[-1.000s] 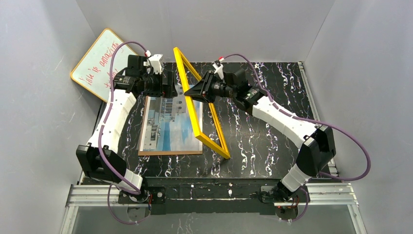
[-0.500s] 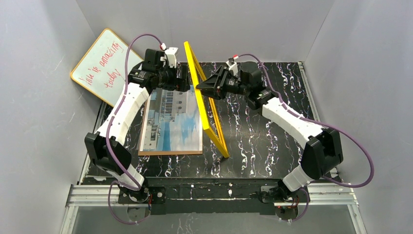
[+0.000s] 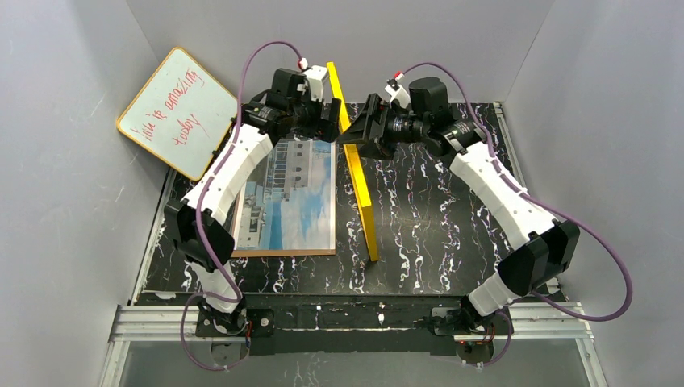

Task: Put the photo into the frame

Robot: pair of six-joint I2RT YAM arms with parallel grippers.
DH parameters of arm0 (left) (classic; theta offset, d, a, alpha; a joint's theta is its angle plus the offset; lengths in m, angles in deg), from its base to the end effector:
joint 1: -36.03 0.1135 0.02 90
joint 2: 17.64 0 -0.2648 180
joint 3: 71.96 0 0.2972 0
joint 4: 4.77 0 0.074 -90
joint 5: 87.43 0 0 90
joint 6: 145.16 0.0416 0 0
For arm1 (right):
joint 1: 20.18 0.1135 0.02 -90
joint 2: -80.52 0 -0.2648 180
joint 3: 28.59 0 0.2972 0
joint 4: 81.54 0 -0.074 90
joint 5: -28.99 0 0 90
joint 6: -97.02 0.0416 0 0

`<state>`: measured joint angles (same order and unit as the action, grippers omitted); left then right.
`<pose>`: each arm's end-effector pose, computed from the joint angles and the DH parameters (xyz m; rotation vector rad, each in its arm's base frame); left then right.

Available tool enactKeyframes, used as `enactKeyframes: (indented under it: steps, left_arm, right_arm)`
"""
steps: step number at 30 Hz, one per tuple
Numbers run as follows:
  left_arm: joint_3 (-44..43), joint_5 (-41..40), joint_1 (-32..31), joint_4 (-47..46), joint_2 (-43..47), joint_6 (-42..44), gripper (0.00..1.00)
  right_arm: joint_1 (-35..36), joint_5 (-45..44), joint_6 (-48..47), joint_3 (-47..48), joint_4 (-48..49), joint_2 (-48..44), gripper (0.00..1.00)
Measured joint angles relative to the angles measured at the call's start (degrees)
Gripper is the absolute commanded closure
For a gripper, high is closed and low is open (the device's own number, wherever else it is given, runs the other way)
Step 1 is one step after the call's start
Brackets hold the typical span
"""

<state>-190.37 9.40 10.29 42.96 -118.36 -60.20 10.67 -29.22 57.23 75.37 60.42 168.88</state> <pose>0.4052 -0.2008 0.4063 0.4530 2.0739 -0.4469 0.3320 0.2238 0.4164 -0.0425 2.2055 1.4110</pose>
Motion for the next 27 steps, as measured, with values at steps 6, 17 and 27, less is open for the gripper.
enactKeyframes:
  steps: [6, 17, 27]
  left_arm:
    - [-2.2, -1.2, -2.4, 0.2, -2.8, 0.9, 0.02]
    - [-2.9, -3.0, -3.0, 0.5, -3.2, 2.1, 0.02]
    - [4.5, -6.5, -3.0, 1.0, -2.7, 3.8, 0.02]
  right_arm:
    - [0.0, -4.1, -7.4, 7.0, -11.7, 1.3, 0.18]
    - [0.0, -22.1, -19.0, 15.0, -27.6, 3.8, 0.48]
    - [-0.1, -38.8, -24.2, 15.6, -34.9, 3.1, 0.49]
